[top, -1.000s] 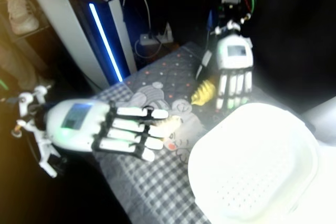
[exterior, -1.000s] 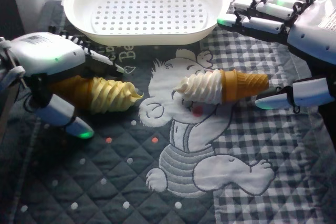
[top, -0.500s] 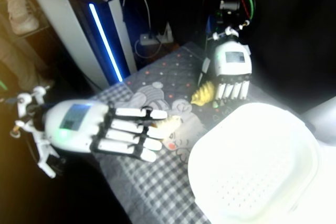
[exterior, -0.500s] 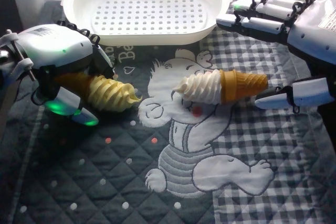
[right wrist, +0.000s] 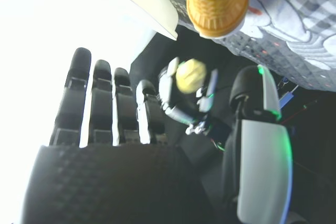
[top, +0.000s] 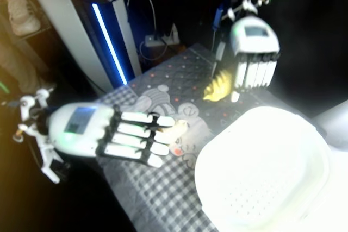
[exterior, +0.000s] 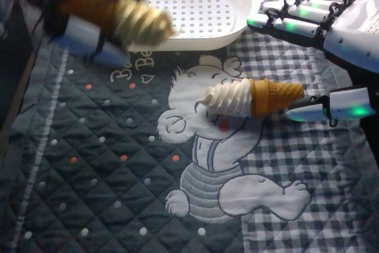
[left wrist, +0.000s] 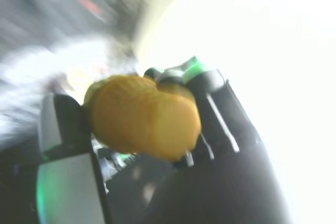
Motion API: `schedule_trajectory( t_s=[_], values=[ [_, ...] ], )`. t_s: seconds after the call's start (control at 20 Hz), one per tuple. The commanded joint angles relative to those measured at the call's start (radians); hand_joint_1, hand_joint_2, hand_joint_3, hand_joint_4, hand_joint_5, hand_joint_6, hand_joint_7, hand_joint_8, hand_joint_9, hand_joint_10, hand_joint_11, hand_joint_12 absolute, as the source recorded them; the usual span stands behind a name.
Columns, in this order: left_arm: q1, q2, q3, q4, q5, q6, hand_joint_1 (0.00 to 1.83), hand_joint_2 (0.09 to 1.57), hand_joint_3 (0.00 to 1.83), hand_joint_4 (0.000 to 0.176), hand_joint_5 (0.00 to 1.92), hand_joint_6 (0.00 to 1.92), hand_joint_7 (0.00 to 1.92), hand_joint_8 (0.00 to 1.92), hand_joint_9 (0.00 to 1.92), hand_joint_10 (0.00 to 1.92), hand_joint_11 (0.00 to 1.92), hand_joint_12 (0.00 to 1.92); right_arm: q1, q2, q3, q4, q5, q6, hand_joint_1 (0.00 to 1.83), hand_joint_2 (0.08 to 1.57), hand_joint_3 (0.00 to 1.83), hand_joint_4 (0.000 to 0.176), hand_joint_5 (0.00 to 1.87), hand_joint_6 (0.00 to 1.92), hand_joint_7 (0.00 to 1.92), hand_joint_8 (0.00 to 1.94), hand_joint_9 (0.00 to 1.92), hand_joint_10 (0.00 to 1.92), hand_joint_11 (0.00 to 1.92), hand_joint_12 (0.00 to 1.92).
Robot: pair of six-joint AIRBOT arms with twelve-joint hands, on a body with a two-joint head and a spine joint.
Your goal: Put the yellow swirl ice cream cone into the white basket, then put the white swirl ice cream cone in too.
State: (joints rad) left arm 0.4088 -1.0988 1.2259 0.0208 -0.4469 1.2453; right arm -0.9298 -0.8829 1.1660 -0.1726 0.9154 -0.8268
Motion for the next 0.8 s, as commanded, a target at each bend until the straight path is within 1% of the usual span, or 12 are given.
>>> schedule_trajectory(
  t_s=[0.0, 0.05, 0.15, 0.2, 0.25, 0.3, 0.4, 0.45, 0.5, 0.55, 0.65, 0.75],
  values=[
    [-0.042, -0.021, 0.038, -0.019, -0.088, -0.001, 1.21, 0.98, 0.00, 0.000, 1.38, 0.24, 0.90, 1.52, 0.97, 1.84, 1.06, 1.92, 0.014, -0.006, 0.005, 0.028, 0.116, 0.004, 0.56, 0.97, 0.00, 0.147, 0.07, 0.00, 0.16, 0.00, 0.28, 0.00, 0.23, 0.48],
    [-0.066, -0.051, 0.082, -0.033, -0.049, -0.001, 1.21, 0.98, 0.00, 0.000, 1.37, 0.26, 1.07, 1.02, 1.01, 1.57, 0.95, 1.83, 0.014, -0.010, 0.008, 0.028, 0.116, 0.004, 0.60, 0.97, 0.00, 0.149, 0.09, 0.01, 0.17, 0.00, 0.28, 0.00, 0.24, 0.48],
    [-0.107, -0.157, 0.245, -0.092, 0.081, -0.001, 1.20, 1.00, 0.00, 0.000, 1.27, 0.45, 1.11, 0.67, 0.92, 1.35, 0.70, 1.82, 0.014, -0.025, 0.017, 0.028, 0.116, 0.004, 0.63, 0.96, 0.00, 0.138, 0.10, 0.01, 0.18, 0.01, 0.29, 0.00, 0.22, 0.48],
    [-0.114, -0.194, 0.301, -0.115, 0.128, -0.001, 1.20, 1.01, 0.00, 0.000, 1.25, 0.50, 1.10, 0.71, 0.88, 1.36, 0.63, 1.82, 0.014, -0.029, 0.020, 0.027, 0.116, 0.004, 0.64, 0.96, 0.00, 0.142, 0.10, 0.01, 0.19, 0.01, 0.30, 0.01, 0.22, 0.48],
    [-0.120, -0.259, 0.396, -0.144, 0.202, -0.001, 1.20, 1.01, 0.00, 0.000, 1.24, 0.51, 1.05, 0.92, 0.92, 1.51, 0.81, 1.84, 0.015, -0.036, 0.024, 0.026, 0.117, 0.004, 0.65, 0.96, 0.00, 0.148, 0.10, 0.01, 0.20, 0.01, 0.30, 0.01, 0.23, 0.48],
    [-0.121, -0.282, 0.428, -0.152, 0.224, -0.001, 1.20, 1.01, 0.00, 0.000, 1.23, 0.53, 1.03, 0.85, 0.95, 1.28, 0.85, 1.55, 0.016, -0.037, 0.024, 0.026, 0.117, 0.005, 0.65, 0.96, 0.00, 0.154, 0.10, 0.00, 0.20, 0.01, 0.29, 0.00, 0.21, 0.48],
    [-0.124, -0.356, 0.530, -0.172, 0.290, -0.001, 1.20, 1.01, 0.00, 0.000, 1.25, 0.50, 1.04, 0.76, 0.96, 1.27, 0.86, 1.59, 0.018, -0.041, 0.026, 0.022, 0.127, 0.015, 0.61, 0.97, 0.00, 0.169, 0.09, 0.00, 0.19, 0.00, 0.28, 0.00, 0.19, 0.47],
    [-0.125, -0.375, 0.552, -0.175, 0.302, -0.001, 1.13, 1.02, 0.00, 0.012, 1.21, 0.58, 0.98, 0.59, 0.89, 1.18, 0.82, 1.62, 0.020, -0.043, 0.027, 0.016, 0.138, 0.019, 0.60, 0.97, 0.00, 0.163, 0.10, 0.01, 0.20, 0.00, 0.28, 0.00, 0.18, 0.47],
    [-0.128, -0.386, 0.564, -0.178, 0.307, -0.001, 1.01, 0.94, 0.00, 0.000, 0.94, 0.21, 0.86, 0.50, 0.74, 1.17, 0.68, 1.69, 0.022, -0.046, 0.027, 0.009, 0.152, 0.032, 0.60, 0.98, 0.01, 0.140, 0.13, 0.01, 0.19, 0.00, 0.26, 0.00, 0.15, 0.45],
    [-0.130, -0.388, 0.563, -0.178, 0.305, -0.001, 0.95, 0.92, 0.00, 0.000, 0.87, 0.06, 0.84, 0.33, 0.69, 1.00, 0.59, 1.59, 0.023, -0.048, 0.027, 0.005, 0.163, 0.045, 0.59, 0.98, 0.01, 0.137, 0.13, 0.01, 0.19, 0.00, 0.26, 0.00, 0.16, 0.45],
    [-0.133, -0.383, 0.549, -0.176, 0.292, 0.000, 0.87, 0.90, 0.00, 0.036, 0.71, 0.00, 0.82, 0.19, 0.64, 1.05, 0.56, 1.59, 0.023, -0.051, 0.027, -0.001, 0.189, 0.075, 0.59, 0.97, 0.00, 0.117, 0.13, 0.01, 0.16, 0.00, 0.20, 0.00, 0.10, 0.42],
    [-0.133, -0.368, 0.526, -0.168, 0.272, 0.000, 0.81, 0.91, 0.00, 0.063, 0.61, 0.00, 0.73, 0.09, 0.57, 0.96, 0.51, 1.60, 0.024, -0.052, 0.028, -0.006, 0.214, 0.099, 0.64, 0.97, 0.00, 0.122, 0.12, 0.00, 0.12, 0.00, 0.14, 0.00, 0.09, 0.26]
  ],
)
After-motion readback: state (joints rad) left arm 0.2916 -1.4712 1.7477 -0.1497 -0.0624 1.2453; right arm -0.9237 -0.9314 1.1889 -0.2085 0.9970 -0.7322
